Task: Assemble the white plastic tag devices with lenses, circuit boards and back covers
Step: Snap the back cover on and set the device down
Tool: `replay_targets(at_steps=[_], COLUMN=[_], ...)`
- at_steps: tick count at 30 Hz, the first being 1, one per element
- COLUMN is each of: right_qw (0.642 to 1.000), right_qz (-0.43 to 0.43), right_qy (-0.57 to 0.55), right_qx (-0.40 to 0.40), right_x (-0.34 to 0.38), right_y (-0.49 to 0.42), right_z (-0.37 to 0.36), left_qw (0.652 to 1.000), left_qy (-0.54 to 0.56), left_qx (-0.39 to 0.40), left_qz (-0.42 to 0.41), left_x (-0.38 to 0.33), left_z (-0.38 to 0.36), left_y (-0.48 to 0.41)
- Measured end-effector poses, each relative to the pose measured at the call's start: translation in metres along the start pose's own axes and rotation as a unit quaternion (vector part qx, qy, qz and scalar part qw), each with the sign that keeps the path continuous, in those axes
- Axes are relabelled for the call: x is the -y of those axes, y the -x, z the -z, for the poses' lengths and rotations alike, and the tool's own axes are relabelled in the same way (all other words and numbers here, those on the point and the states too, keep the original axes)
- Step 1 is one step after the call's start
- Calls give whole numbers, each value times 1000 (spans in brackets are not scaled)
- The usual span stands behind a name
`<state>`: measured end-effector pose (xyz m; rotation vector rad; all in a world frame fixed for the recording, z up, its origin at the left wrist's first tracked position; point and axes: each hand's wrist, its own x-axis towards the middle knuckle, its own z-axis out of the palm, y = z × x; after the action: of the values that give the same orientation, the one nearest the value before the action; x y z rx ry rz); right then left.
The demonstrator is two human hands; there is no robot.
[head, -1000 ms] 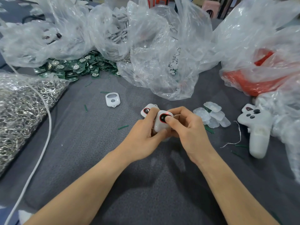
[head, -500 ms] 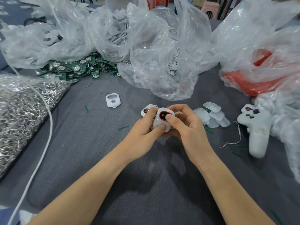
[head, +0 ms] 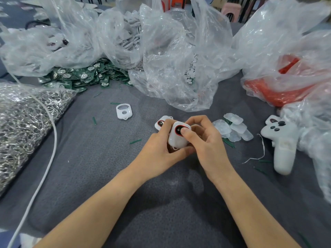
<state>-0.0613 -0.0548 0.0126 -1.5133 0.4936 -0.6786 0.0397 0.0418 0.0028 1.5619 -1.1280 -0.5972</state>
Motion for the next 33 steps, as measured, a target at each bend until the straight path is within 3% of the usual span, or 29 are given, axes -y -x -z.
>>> replay_targets(at_steps=[7, 12, 21, 28, 33], right_qw=[991, 995, 993, 993, 993], right_qz=[-100, -51, -16, 61, 42], right_qy=[-66, -24, -3, 71, 65], right_qx=[52, 82, 116, 67, 90], right_x=[2, 2, 1, -3, -3], right_y=[0, 1, 5, 4, 5], right_z=[1, 1, -1, -7, 0], left_qw=[999, 996, 997, 997, 997], left_qy=[41, 83, 27, 27, -3], left_qx=[-9, 5, -4, -10, -5], left_qz=[-24, -21, -68, -72, -78], left_x=[-2, -2, -1, 0, 1], left_z=[-2, 0, -3, -2, -6], left_y=[1, 1, 5, 6, 6])
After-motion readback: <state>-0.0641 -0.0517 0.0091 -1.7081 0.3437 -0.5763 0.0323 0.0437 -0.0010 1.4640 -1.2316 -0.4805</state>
